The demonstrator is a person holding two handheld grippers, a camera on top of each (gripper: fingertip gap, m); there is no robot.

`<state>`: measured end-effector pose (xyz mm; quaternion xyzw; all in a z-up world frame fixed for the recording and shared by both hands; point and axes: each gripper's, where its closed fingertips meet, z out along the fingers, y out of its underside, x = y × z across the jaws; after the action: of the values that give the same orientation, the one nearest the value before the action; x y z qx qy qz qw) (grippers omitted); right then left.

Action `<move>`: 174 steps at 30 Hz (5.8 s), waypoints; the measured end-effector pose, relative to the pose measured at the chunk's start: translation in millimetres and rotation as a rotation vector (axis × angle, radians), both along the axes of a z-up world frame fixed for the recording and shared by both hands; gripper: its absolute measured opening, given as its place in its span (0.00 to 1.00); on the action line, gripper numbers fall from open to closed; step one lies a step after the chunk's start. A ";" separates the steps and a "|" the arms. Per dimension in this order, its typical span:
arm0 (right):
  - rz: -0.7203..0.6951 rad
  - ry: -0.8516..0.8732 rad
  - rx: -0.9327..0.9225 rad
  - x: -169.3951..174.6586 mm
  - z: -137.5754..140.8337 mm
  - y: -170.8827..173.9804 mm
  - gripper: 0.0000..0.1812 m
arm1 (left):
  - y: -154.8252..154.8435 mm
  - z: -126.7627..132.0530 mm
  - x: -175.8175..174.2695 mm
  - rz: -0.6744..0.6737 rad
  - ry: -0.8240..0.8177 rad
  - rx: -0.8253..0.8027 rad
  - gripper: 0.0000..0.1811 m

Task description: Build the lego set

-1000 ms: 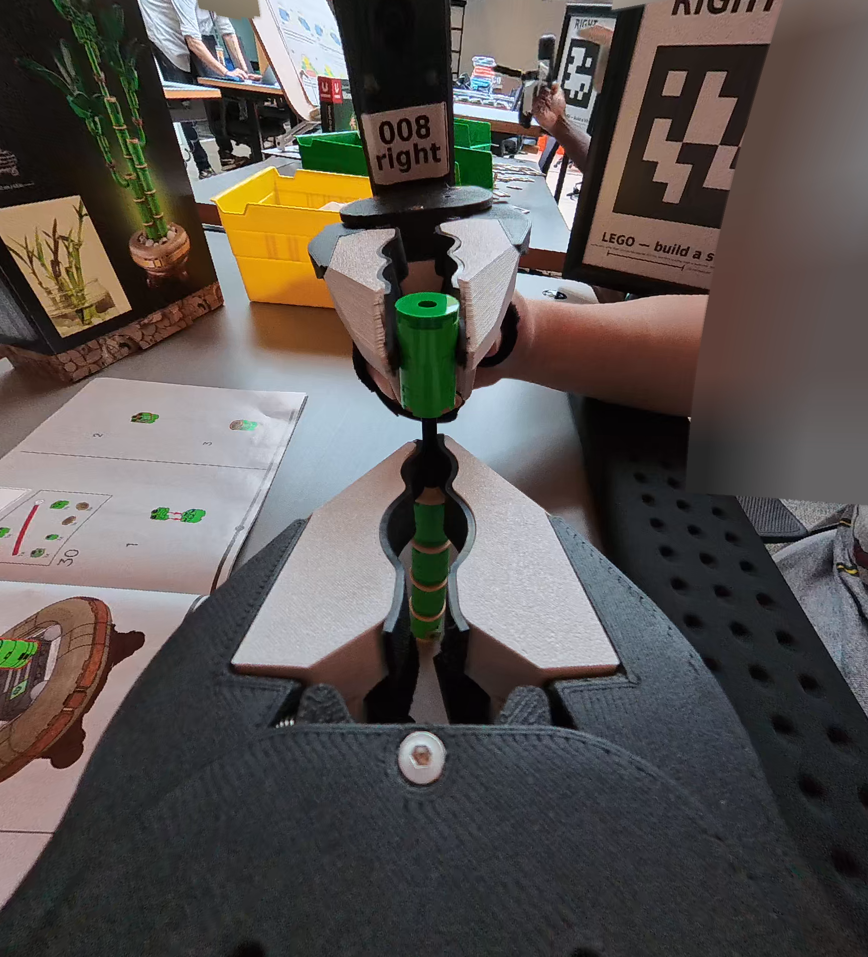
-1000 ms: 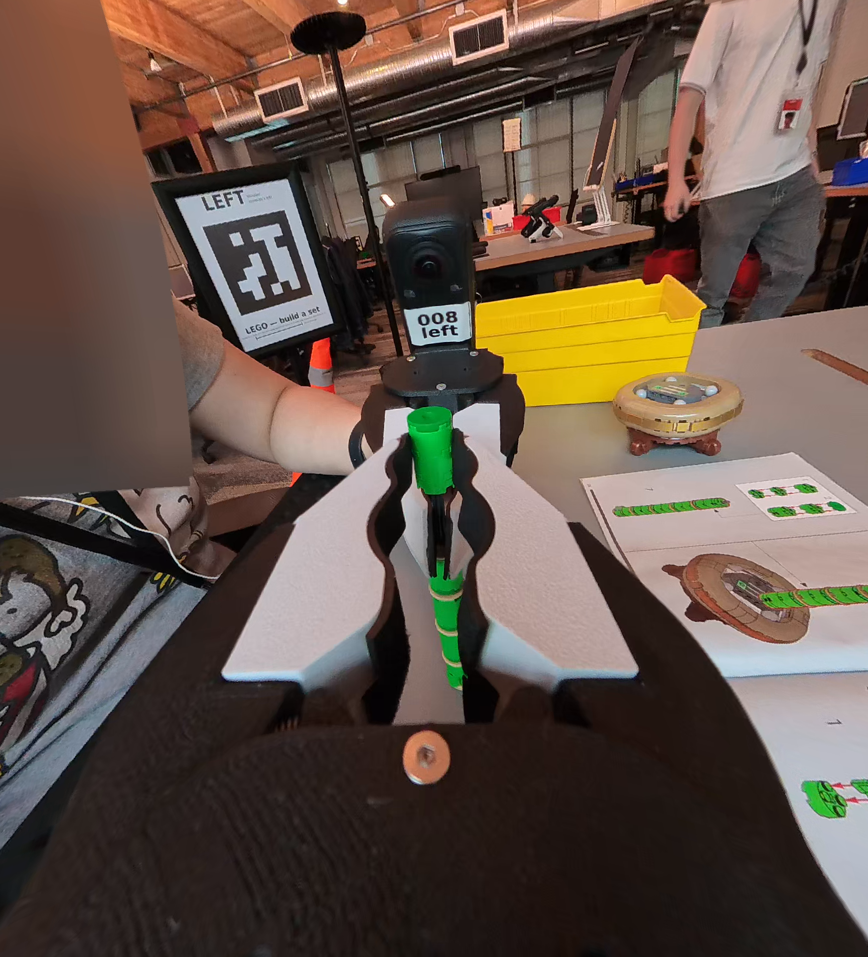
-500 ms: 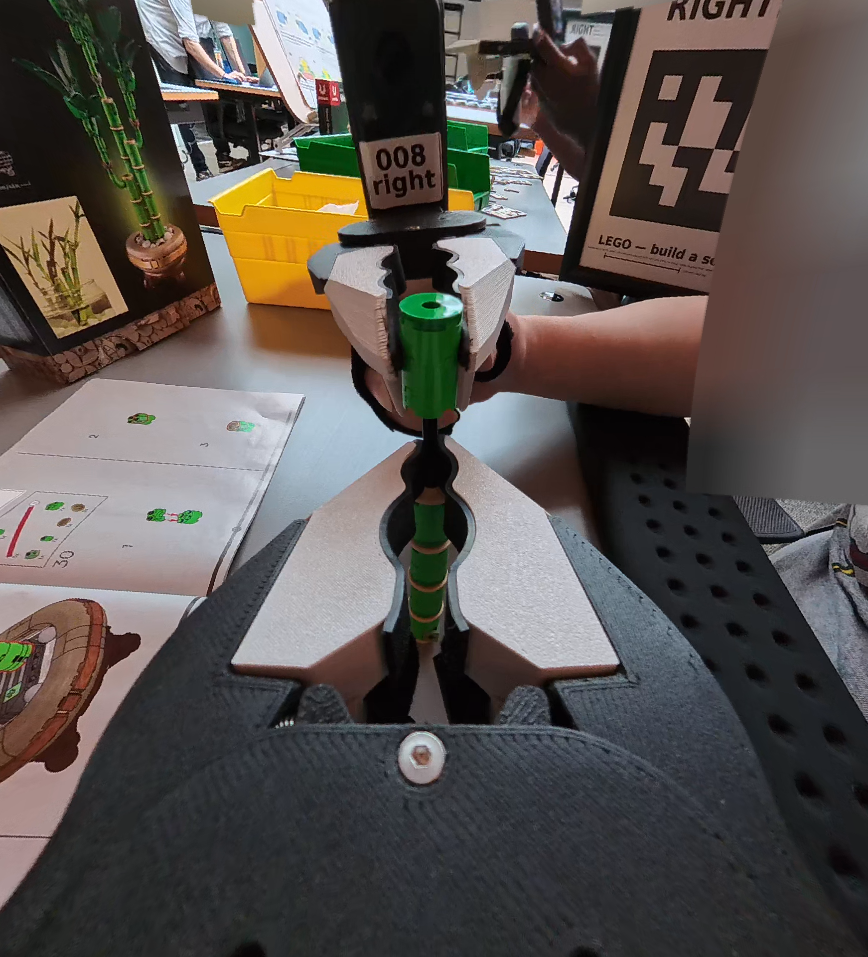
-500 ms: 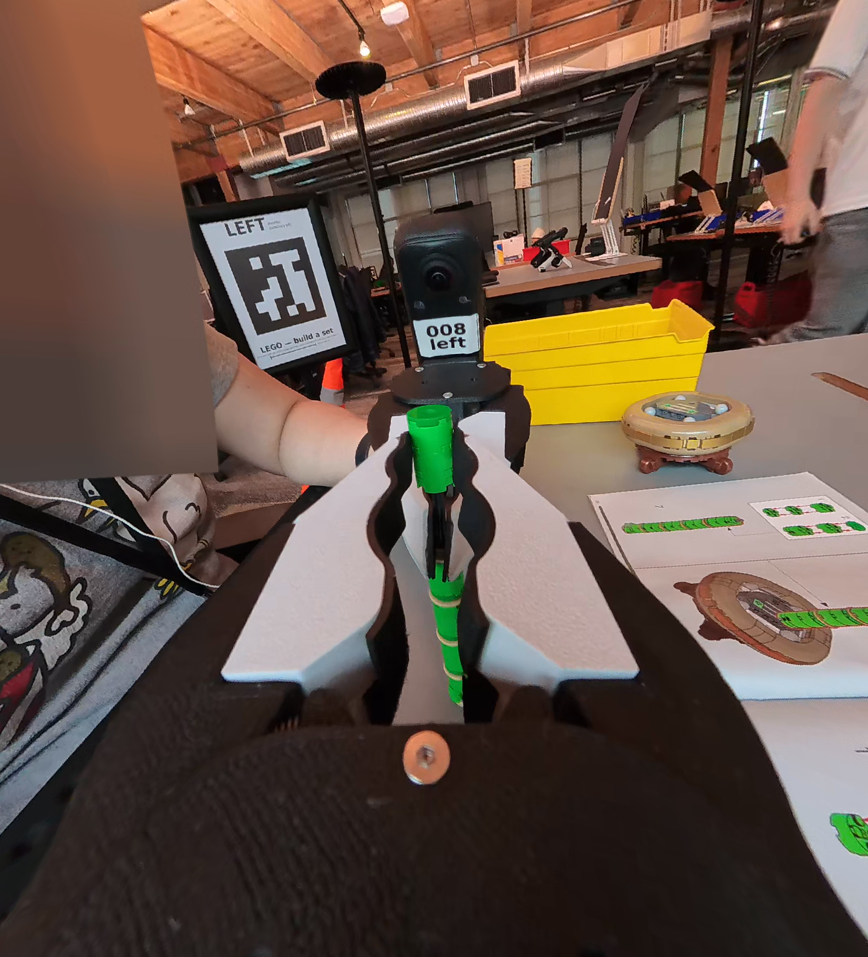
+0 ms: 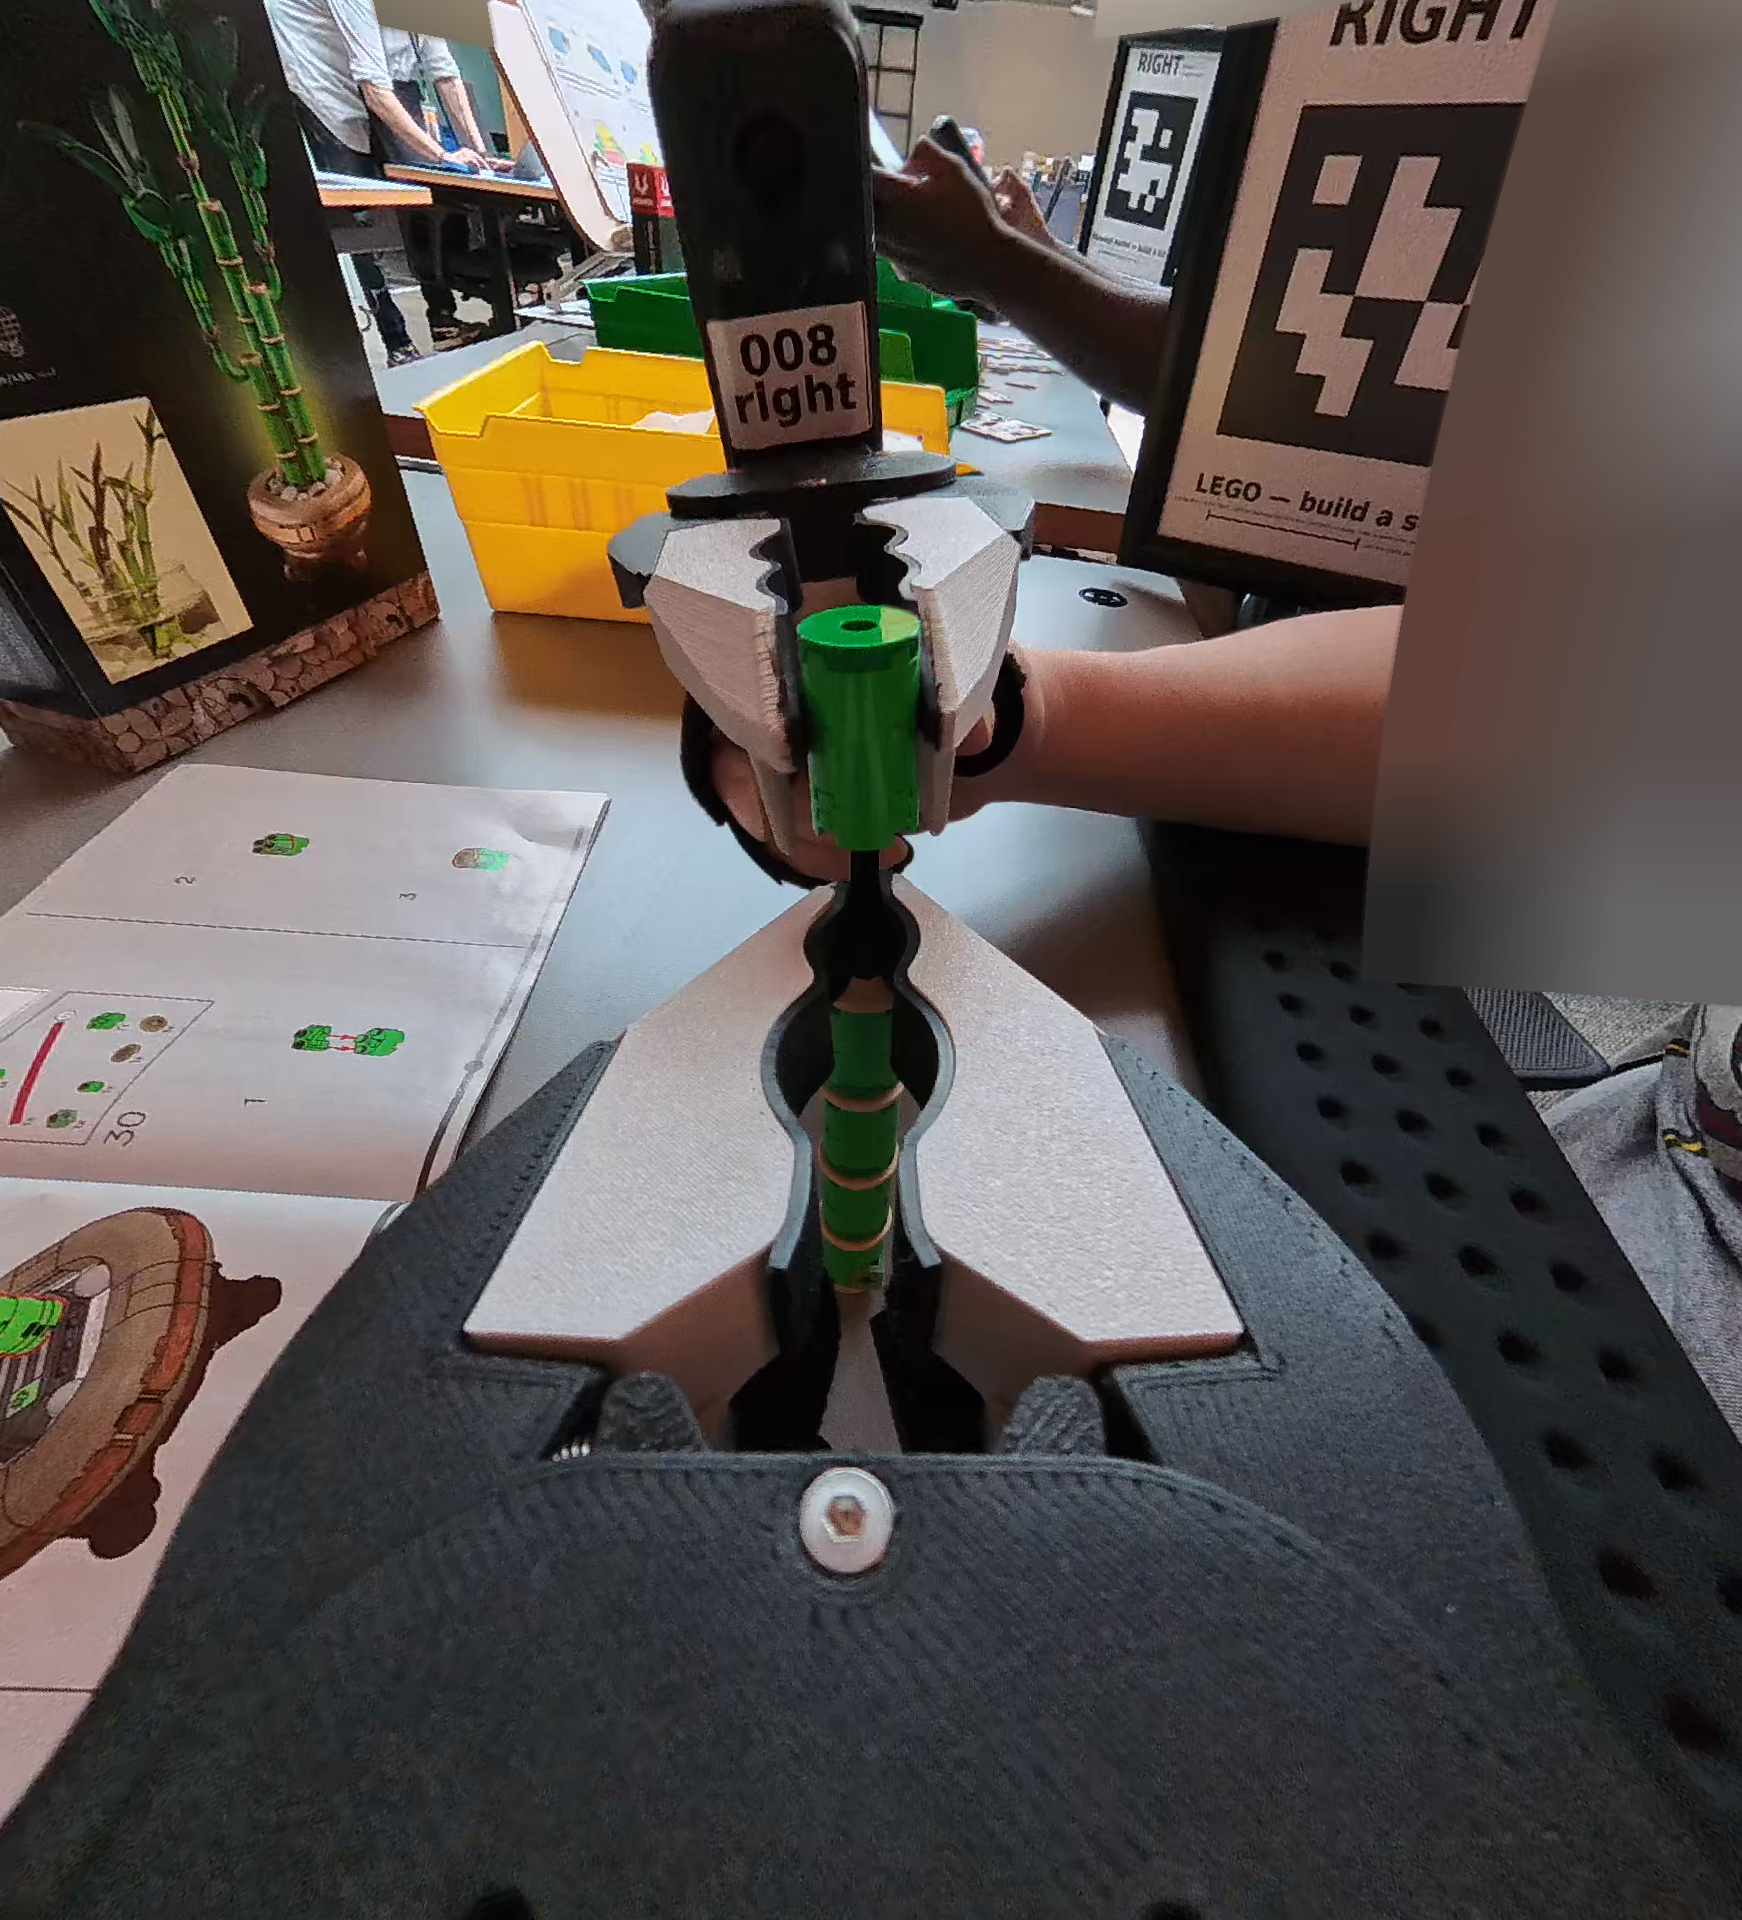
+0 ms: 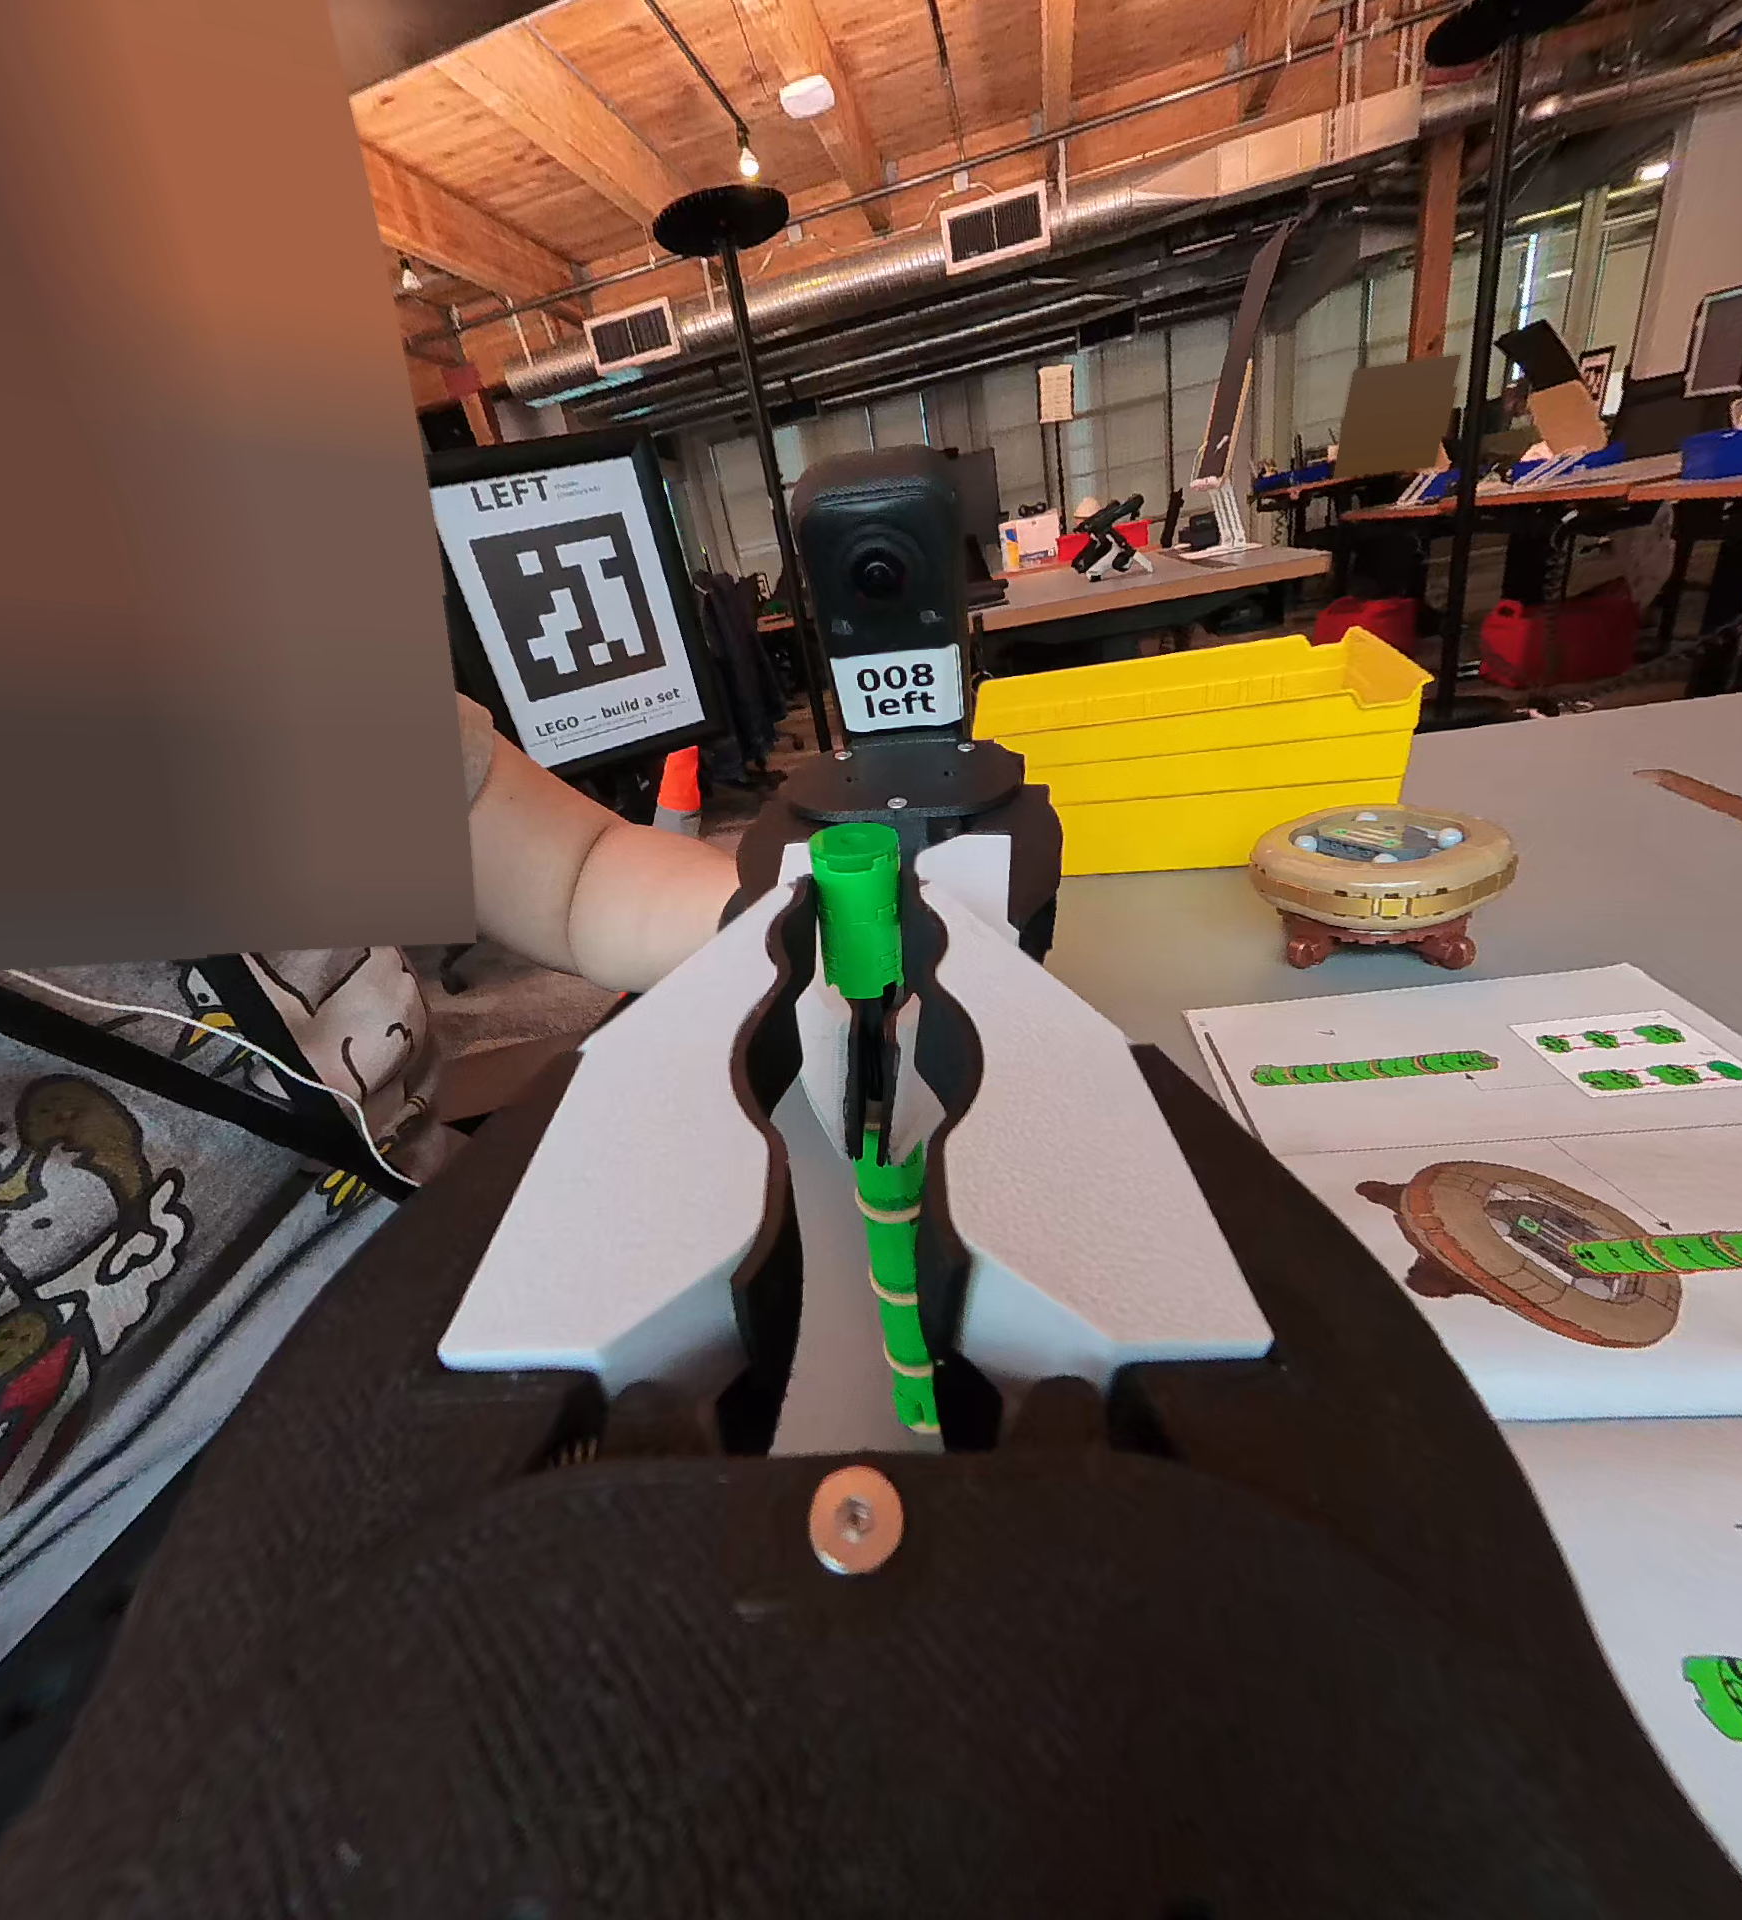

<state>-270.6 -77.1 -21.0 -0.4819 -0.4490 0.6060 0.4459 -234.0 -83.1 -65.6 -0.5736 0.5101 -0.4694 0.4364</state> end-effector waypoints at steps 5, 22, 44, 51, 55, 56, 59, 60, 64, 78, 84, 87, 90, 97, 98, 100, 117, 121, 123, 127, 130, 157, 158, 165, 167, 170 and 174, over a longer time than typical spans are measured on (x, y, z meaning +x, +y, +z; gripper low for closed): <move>0.014 -0.001 -0.022 -2.7 -1.8 -0.9 0.17 | 0.1 0.2 -0.9 -0.002 -0.001 0.000 0.01; -0.049 -0.035 0.037 -1.6 9.4 -0.3 0.08 | -1.3 0.0 -0.7 -0.009 0.003 0.003 0.01; -0.023 -0.020 0.060 -0.8 9.2 -5.8 0.09 | -4.3 -0.1 -0.2 -0.018 0.002 0.026 0.01; 0.019 -0.010 0.197 -1.2 13.9 -26.3 0.08 | -20.9 3.4 2.1 -0.068 -0.009 0.158 0.01; 0.016 -0.025 0.291 -3.4 14.1 -34.8 0.09 | -24.1 7.4 1.0 -0.066 -0.025 0.242 0.01; 0.013 -0.027 0.309 -4.1 14.6 -36.6 0.09 | -25.3 8.7 0.6 -0.064 -0.025 0.278 0.01; 0.022 -0.028 0.356 -5.6 15.3 -43.3 0.10 | -27.9 10.2 -0.4 -0.050 -0.009 0.397 0.01; 0.024 -0.030 0.371 -6.3 15.2 -45.3 0.10 | -28.6 10.6 -0.8 -0.046 -0.006 0.427 0.01; 0.013 -0.032 0.409 -8.1 16.7 -48.5 0.12 | -30.8 10.4 -1.3 -0.050 -0.001 0.468 0.01; 0.032 -0.024 0.454 -9.7 19.6 -58.7 0.12 | -34.6 7.6 -0.4 -0.067 -0.005 0.527 0.01; 0.000 -0.007 0.429 -8.8 24.1 -52.9 0.12 | -32.9 9.3 -0.6 -0.068 -0.012 0.460 0.01; -0.049 0.074 0.235 -2.4 38.2 -32.2 0.11 | -25.9 12.8 -0.4 -0.061 -0.036 0.278 0.01; -0.088 0.149 0.009 9.6 48.7 -6.5 0.12 | -8.1 7.9 -2.9 -0.018 -0.021 0.060 0.01; -0.161 0.037 0.081 -2.6 33.4 0.4 0.13 | 4.6 2.7 -5.3 0.026 -0.002 0.007 0.01; -0.158 0.024 0.132 -4.9 31.6 -3.6 0.16 | 4.9 1.2 -4.7 0.026 0.005 0.003 0.01; -0.187 -0.040 0.284 -7.6 22.7 -7.4 0.20 | 5.3 0.2 -4.2 0.022 0.006 -0.032 0.01; -0.358 -0.171 0.305 -3.5 1.2 25.3 0.29 | 12.0 0.4 -13.4 -0.032 -0.025 -0.319 0.01; -0.297 -0.108 0.079 -3.0 11.0 25.4 0.27 | 12.2 1.1 -12.8 0.016 0.024 -0.038 0.01; -0.282 -0.090 0.041 -3.4 15.8 22.8 0.25 | 10.7 -0.9 -11.5 0.030 0.056 0.082 0.01; -0.247 -0.103 0.082 -8.5 17.0 11.5 0.13 | 8.7 -1.0 -10.1 0.029 0.055 0.118 0.01; -0.229 -0.133 0.088 -14.2 12.8 7.1 0.13 | 9.4 -0.9 -10.9 0.028 0.048 0.116 0.01; -0.186 -0.121 0.078 -27.1 3.6 6.8 0.09 | 7.5 -0.6 -14.5 -0.010 0.028 0.054 0.02; -0.186 -0.123 0.081 -26.8 3.5 6.4 0.09 | 7.4 -0.6 -14.4 -0.010 0.028 0.056 0.02; -0.198 -0.116 0.078 -27.4 3.1 5.8 0.09 | 6.3 -0.5 -14.6 -0.017 0.023 0.057 0.02; -0.204 -0.130 0.090 -28.3 3.2 5.8 0.09 | 6.2 -0.6 -14.8 -0.019 0.024 0.054 0.02; -0.195 -0.085 0.089 -26.4 5.8 7.4 0.09 | 6.5 -0.6 -14.8 -0.021 0.023 0.058 0.02; -0.210 0.002 0.080 -27.1 11.5 10.5 0.21 | 8.1 -0.2 -14.5 -0.026 0.006 0.028 0.02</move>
<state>-297.8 -66.5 -9.4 -0.5077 -0.4195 0.5380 0.5261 -248.5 -75.0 -65.8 -0.5621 0.5255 -0.4660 0.4367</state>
